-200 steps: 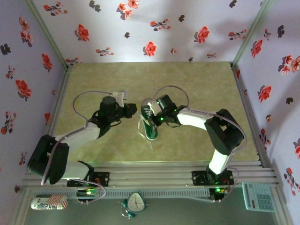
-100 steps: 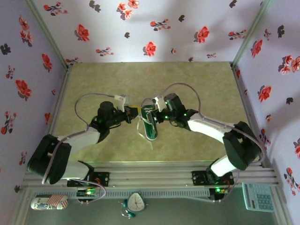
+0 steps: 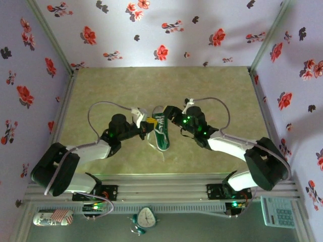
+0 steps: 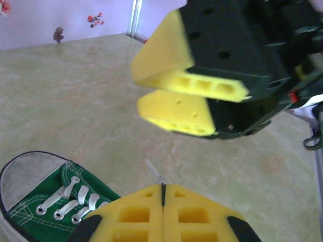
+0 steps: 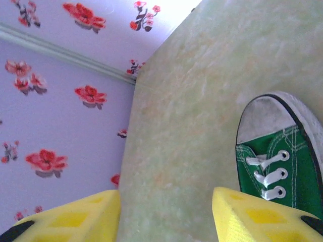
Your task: Tie the shoes
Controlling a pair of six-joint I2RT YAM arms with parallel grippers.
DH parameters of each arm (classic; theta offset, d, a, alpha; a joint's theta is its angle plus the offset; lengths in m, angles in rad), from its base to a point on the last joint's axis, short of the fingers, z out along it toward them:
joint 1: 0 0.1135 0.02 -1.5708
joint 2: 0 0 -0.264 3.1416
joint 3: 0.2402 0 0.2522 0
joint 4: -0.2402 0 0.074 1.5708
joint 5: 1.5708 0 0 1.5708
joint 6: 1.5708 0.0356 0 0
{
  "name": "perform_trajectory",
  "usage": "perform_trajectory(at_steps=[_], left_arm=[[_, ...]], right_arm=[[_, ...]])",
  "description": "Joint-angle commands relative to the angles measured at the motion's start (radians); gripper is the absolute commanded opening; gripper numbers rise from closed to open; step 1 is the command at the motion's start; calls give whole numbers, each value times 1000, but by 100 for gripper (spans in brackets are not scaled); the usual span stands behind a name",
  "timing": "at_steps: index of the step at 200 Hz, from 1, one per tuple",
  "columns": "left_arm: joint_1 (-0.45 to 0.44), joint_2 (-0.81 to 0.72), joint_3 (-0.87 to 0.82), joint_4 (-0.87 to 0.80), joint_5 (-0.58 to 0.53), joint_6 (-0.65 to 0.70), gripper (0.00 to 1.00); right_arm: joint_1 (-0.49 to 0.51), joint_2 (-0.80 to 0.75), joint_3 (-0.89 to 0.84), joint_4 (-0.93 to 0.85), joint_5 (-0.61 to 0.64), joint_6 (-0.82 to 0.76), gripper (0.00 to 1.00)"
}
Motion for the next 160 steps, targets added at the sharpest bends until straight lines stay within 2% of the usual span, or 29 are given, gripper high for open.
perform_trajectory(at_steps=[1, 76, 123, 160], left_arm=[[-13, 17, 2, 54, -2, 74, 0], [-24, 24, 8, 42, -17, 87, 0], [-24, 14, 5, 45, -24, 90, 0], [-25, 10, 6, 44, -27, 93, 0]], right_arm=[[0, 46, -33, 169, 26, 247, 53], [35, 75, -29, 216, -47, 325, 53], [64, 54, -41, 111, -15, 321, 53], [75, 57, -42, 129, -47, 345, 51]])
